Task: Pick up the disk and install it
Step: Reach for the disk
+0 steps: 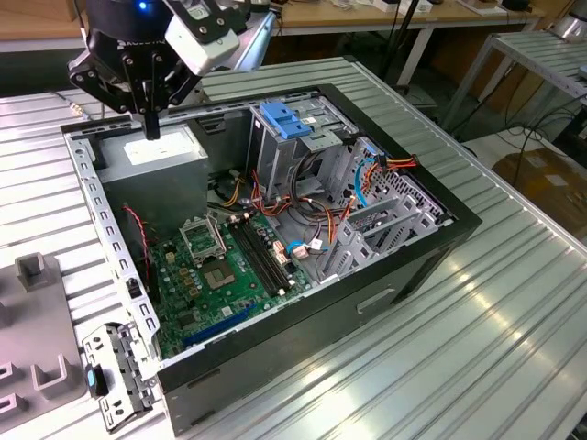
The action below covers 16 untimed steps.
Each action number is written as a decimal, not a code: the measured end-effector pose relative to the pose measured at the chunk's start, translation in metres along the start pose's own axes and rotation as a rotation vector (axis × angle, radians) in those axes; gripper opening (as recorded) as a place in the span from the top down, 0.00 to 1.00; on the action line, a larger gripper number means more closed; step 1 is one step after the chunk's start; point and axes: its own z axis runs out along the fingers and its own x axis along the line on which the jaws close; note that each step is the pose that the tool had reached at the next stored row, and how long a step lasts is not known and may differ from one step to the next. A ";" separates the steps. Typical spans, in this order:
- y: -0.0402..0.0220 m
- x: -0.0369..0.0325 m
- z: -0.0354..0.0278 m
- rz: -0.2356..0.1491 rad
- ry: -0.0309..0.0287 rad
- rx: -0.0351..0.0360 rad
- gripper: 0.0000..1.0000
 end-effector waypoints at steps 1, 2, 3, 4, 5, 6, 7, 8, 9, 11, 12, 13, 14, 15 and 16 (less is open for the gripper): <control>-0.0001 0.0012 0.0000 0.000 0.0000 0.0000 0.89; -0.0002 0.0030 -0.0001 0.000 0.0000 0.0000 0.89; -0.0003 0.0043 -0.0001 0.000 0.0000 0.0000 0.89; -0.0004 0.0055 -0.0002 0.000 0.0000 0.0000 0.89; -0.0005 0.0066 -0.0002 0.000 0.0000 0.0001 0.89; -0.0005 0.0073 -0.0002 0.000 0.0000 0.0000 0.89; -0.0007 0.0088 -0.0003 0.000 0.0000 0.0000 0.89; -0.0008 0.0104 -0.0003 0.000 0.0000 0.0000 0.89; -0.0009 0.0115 -0.0003 0.000 0.0000 0.0000 0.89; -0.0011 0.0144 -0.0004 0.000 0.0000 0.0001 0.89; -0.0012 0.0158 -0.0004 0.000 0.0000 0.0000 0.89; -0.0013 0.0172 -0.0005 0.000 0.0001 0.0000 0.89; -0.0015 0.0196 -0.0005 0.000 0.0000 0.0000 0.89; -0.0015 0.0207 -0.0006 0.000 0.0000 0.0000 0.89; -0.0016 0.0216 -0.0006 0.000 0.0000 0.0000 0.89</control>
